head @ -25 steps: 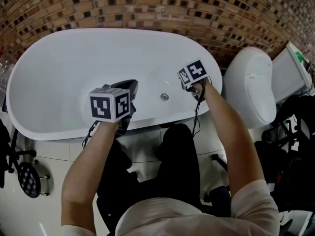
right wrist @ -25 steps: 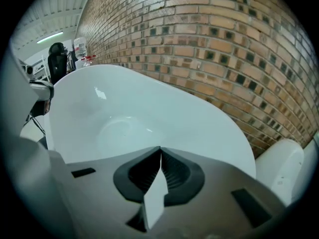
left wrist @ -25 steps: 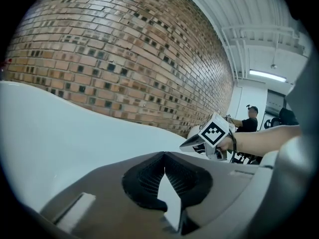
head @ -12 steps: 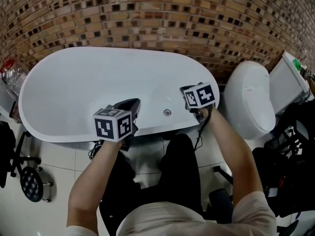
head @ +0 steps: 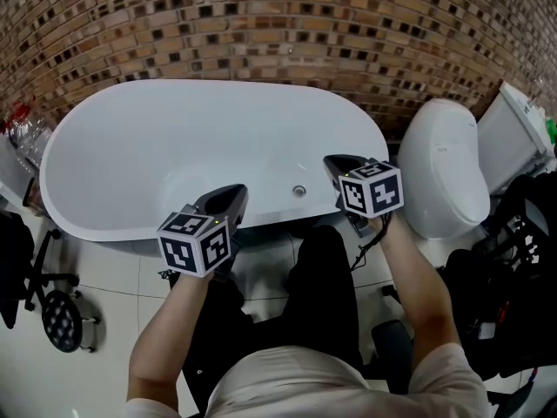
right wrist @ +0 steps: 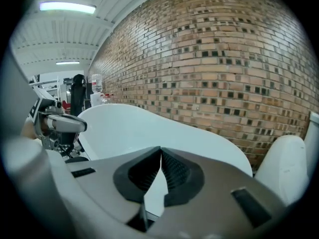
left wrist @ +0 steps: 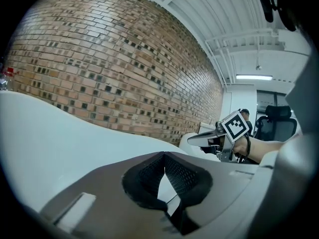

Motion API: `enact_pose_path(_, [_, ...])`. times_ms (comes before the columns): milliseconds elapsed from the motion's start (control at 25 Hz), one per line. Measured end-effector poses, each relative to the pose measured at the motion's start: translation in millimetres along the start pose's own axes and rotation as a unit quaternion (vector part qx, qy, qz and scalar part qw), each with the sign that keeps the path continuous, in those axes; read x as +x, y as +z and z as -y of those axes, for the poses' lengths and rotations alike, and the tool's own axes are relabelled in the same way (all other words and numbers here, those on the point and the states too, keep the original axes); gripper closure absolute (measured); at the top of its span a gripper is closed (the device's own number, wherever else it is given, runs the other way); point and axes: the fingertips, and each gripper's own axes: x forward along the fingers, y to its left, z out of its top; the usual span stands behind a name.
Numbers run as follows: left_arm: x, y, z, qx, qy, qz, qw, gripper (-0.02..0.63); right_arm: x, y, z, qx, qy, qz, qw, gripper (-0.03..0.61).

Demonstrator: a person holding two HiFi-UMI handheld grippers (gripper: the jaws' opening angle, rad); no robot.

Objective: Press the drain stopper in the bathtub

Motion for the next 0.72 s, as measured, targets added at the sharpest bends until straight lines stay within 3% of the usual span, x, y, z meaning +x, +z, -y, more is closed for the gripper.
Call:
enact_pose_path(400, [-36.7,-32.7,-5.0,0.003,0.020,0.007,0.9998,0.607,-21.2,-26.8,-23.6,0.068,0.002,0.054,0.996,0.566])
enact_pose_path(520, [-42.7,-41.5,-6.8,-0.007,0.022,0.008,0.9997,0.607,-26.3,-35.5,-26.1,0.073,-0.002,0.065,0.995,0.566])
enact_pose_path(720, [-50.9,-51.7,-8.3,-0.008,0.026,0.021,0.9994,0.607,-42.6,-39.1,-38.8,0.062,-0.016,0.125,0.990,0.566])
